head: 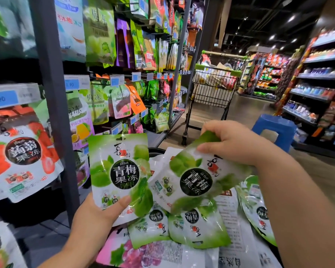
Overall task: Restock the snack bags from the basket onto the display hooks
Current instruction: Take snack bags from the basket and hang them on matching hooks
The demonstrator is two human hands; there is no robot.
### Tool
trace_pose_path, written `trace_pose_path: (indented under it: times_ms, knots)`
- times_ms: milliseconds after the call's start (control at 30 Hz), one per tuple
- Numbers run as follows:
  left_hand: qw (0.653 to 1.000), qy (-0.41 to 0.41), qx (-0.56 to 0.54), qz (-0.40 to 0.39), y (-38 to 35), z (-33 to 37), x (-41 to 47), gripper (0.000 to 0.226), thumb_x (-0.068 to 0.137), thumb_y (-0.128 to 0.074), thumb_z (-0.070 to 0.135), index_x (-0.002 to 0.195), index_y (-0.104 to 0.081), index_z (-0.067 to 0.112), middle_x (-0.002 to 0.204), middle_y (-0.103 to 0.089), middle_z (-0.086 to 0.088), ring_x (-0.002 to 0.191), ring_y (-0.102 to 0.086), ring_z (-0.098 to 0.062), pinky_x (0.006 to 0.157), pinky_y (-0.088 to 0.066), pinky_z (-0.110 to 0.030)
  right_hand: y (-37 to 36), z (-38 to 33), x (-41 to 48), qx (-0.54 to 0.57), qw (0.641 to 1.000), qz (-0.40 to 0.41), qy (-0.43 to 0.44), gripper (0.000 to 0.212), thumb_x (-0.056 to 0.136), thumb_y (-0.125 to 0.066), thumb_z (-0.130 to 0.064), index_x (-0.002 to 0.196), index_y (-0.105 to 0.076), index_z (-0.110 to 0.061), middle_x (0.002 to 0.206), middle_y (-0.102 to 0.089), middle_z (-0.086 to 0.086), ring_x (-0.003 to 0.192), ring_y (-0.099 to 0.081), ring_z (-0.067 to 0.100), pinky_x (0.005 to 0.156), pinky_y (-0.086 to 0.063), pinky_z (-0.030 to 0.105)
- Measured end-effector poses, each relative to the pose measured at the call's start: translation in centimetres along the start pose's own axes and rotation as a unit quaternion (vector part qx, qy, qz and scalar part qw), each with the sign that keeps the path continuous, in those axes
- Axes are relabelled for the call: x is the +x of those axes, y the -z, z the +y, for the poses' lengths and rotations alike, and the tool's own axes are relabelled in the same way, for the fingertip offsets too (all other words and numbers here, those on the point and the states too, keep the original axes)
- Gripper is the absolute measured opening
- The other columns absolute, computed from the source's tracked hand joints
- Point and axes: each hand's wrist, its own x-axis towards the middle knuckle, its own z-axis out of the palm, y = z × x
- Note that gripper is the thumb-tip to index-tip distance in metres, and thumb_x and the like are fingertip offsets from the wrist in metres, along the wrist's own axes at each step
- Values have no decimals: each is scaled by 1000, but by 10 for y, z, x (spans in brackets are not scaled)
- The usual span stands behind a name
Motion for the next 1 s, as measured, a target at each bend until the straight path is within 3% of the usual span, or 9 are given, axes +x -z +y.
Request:
trace_pose_path:
  times_ms: [233, 300, 367, 467, 667, 800, 867, 933, 1000]
  knots:
    - [1000, 12, 6, 5, 0, 0, 3, 32, 72, -83, 37, 101, -67, 40, 92, -74, 16, 92, -63, -4, 74, -43, -32, 0, -25, 26, -26, 999, -5, 28, 19, 83, -75, -38, 75, -60, -32, 78, -65, -10, 73, -64, 9, 66, -55, 32]
    - [1000, 16, 7, 16, 0, 0, 3, 30, 72, -83, 38, 98, -67, 40, 91, -74, 14, 91, -63, -5, 75, -43, -35, -13, -34, 34, -78, 995, -45, 29, 13, 87, -71, -42, 93, -63, -35, 91, -65, -15, 83, -64, 11, 70, -55, 32]
    - [1000, 20, 10, 21, 0, 0, 4, 30, 72, -84, 38, 97, -67, 40, 90, -73, 14, 90, -62, -6, 74, -43, -34, -25, -36, 37, -132, 989, -62, 24, 41, 85, -72, -46, 123, -58, -36, 104, -58, -20, 93, -59, 11, 73, -47, 29]
    - [1000, 10, 9, 10, -1, 0, 4, 36, 71, -86, 32, 100, -67, 41, 88, -72, 25, 90, -62, 2, 70, -42, -20, -25, -30, 24, -160, 985, -59, -18, 69, 75, -78, -51, 134, -42, -45, 116, -55, -16, 96, -53, 11, 72, -45, 29]
    - [998, -21, 52, 2, -3, 1, 3, 39, 72, -86, 27, 98, -62, 43, 82, -61, 45, 79, -52, 28, 60, -38, 0, -19, -14, 1, -183, 976, -58, -104, 75, 77, -76, -45, 143, -41, -38, 134, -55, -10, 118, -54, 16, 91, -52, 36]
    - [998, -22, 58, 1, -3, 2, 2, 37, 72, -85, 30, 94, -59, 45, 82, -56, 52, 78, -55, 24, 60, -39, -3, -33, 7, -7, 34, 977, 124, -170, 50, 69, -88, -39, 109, -58, -39, 104, -59, -14, 94, -56, 11, 76, -49, 32]
    - [998, -14, 61, 4, -3, 2, 2, 33, 71, -85, 33, 91, -61, 44, 83, -62, 44, 77, -58, 18, 59, -38, -6, -54, 15, -7, 227, 931, 227, -174, 49, 66, -91, -24, 105, -61, -30, 94, -55, -20, 86, -53, -1, 68, -42, 19]
    - [998, -9, 57, 5, -4, 1, 3, 32, 70, -86, 33, 91, -64, 41, 80, -68, 33, 75, -58, 18, 58, -38, -6, -80, 19, -7, 324, 881, 304, -164, 55, 65, -91, -18, 109, -59, -25, 97, -56, -21, 86, -55, -7, 67, -41, 10]
    - [999, -7, 53, 4, -4, 0, 3, 32, 70, -87, 31, 92, -65, 38, 78, -69, 31, 74, -58, 20, 57, -40, -5, -105, 24, -7, 403, 834, 342, -160, 62, 66, -90, -18, 115, -53, -26, 105, -63, -10, 87, -63, -3, 72, -51, 16]
